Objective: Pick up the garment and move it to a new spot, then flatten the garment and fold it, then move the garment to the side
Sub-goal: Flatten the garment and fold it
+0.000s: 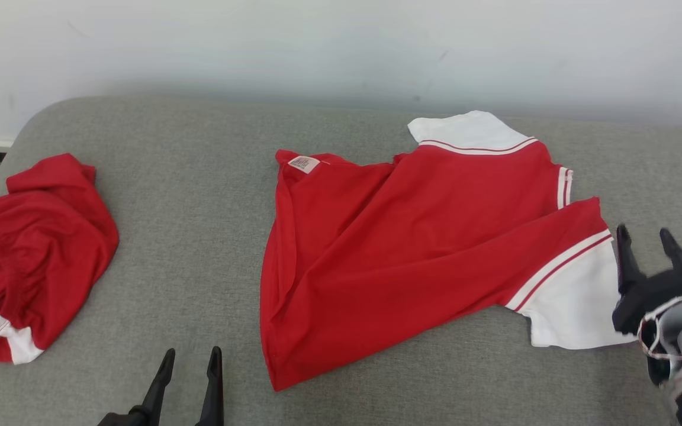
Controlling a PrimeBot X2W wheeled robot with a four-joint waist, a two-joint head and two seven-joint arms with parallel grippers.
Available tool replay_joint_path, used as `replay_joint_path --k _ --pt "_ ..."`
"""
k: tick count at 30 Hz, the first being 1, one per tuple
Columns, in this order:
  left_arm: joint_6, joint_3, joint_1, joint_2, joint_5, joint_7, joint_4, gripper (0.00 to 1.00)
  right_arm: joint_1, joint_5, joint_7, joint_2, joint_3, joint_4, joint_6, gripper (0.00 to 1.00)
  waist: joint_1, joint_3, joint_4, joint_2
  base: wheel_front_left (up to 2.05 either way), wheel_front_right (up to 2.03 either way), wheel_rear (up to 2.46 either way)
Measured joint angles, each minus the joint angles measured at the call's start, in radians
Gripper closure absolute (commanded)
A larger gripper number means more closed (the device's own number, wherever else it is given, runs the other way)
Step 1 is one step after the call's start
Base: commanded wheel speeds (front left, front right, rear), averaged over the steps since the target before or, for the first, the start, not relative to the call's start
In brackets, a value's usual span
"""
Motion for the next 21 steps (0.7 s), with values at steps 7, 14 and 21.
replay_joint_path --k 7,14,21 --pt "0.0 0.016 0.008 0.0 0.0 0.0 -0.012 0.0 0.189 0.074 -0.007 -0.018 0.035 -0.115 0.0 0.0 -0.0001 -0.014 -0.035 0.0 0.0 0.0 0.0" --pt "0.0 0.007 0.008 0.0 -0.007 0.0 -0.006 0.0 0.277 0.112 0.034 0.011 0.075 -0.128 0.0 0.0 -0.0001 -0.012 -0.032 0.0 0.0 0.0 0.0" --pt "0.0 0.015 0.008 0.0 -0.006 0.0 0.001 0.0 0.278 0.094 0.052 0.022 0.076 -0.087 0.0 1.0 -0.0001 -0.023 -0.018 0.0 0.0 0.0 0.0"
